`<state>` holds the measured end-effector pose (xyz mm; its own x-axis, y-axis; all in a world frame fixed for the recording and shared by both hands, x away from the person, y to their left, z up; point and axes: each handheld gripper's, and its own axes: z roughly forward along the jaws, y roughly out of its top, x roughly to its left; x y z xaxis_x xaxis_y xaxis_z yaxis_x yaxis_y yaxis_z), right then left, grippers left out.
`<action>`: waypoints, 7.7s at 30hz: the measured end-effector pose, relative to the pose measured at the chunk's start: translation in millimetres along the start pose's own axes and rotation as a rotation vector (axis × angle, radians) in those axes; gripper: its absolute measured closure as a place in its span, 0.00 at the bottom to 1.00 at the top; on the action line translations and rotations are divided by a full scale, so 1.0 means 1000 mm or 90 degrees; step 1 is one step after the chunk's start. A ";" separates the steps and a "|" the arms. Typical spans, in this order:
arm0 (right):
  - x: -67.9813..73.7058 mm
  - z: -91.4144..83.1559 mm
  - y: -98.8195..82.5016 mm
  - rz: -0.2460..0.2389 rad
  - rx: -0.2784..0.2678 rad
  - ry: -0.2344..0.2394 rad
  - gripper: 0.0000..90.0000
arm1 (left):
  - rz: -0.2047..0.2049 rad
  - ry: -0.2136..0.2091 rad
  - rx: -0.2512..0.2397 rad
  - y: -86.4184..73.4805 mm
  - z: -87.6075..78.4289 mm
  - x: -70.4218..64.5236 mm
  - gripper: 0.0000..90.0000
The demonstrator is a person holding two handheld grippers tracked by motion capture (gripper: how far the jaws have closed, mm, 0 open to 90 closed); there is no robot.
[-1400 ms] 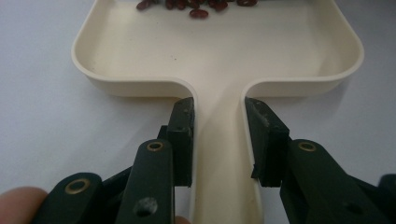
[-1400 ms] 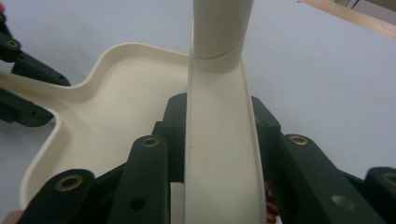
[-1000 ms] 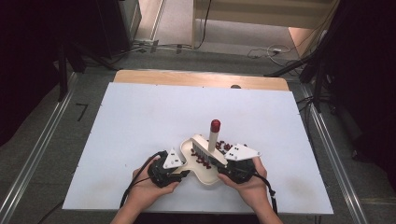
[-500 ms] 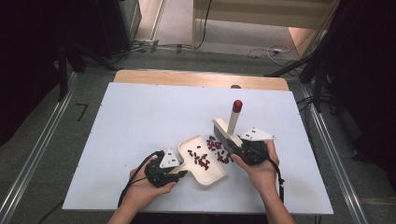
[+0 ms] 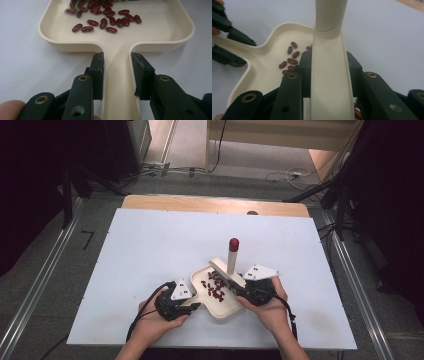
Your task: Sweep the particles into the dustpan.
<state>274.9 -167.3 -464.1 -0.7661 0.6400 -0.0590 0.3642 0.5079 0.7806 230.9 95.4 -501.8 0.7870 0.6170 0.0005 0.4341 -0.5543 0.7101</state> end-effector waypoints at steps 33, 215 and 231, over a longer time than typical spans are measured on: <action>-0.045 -0.032 -0.036 0.075 -0.009 -0.120 0.72 | 0.025 -0.021 0.001 -0.003 -0.003 -0.003 0.73; -0.001 -0.022 -0.037 0.067 -0.032 -0.151 0.71 | 0.051 -0.037 -0.031 -0.014 0.000 -0.007 0.73; -0.008 -0.044 -0.029 0.097 -0.103 -0.110 0.72 | 0.053 -0.024 -0.047 -0.014 -0.001 -0.008 0.73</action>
<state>247.1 -213.3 -459.0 -0.6025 0.7977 -0.0276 0.3678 0.3082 0.8773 218.4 99.0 -511.2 0.8356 0.5482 0.0361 0.3339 -0.5589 0.7591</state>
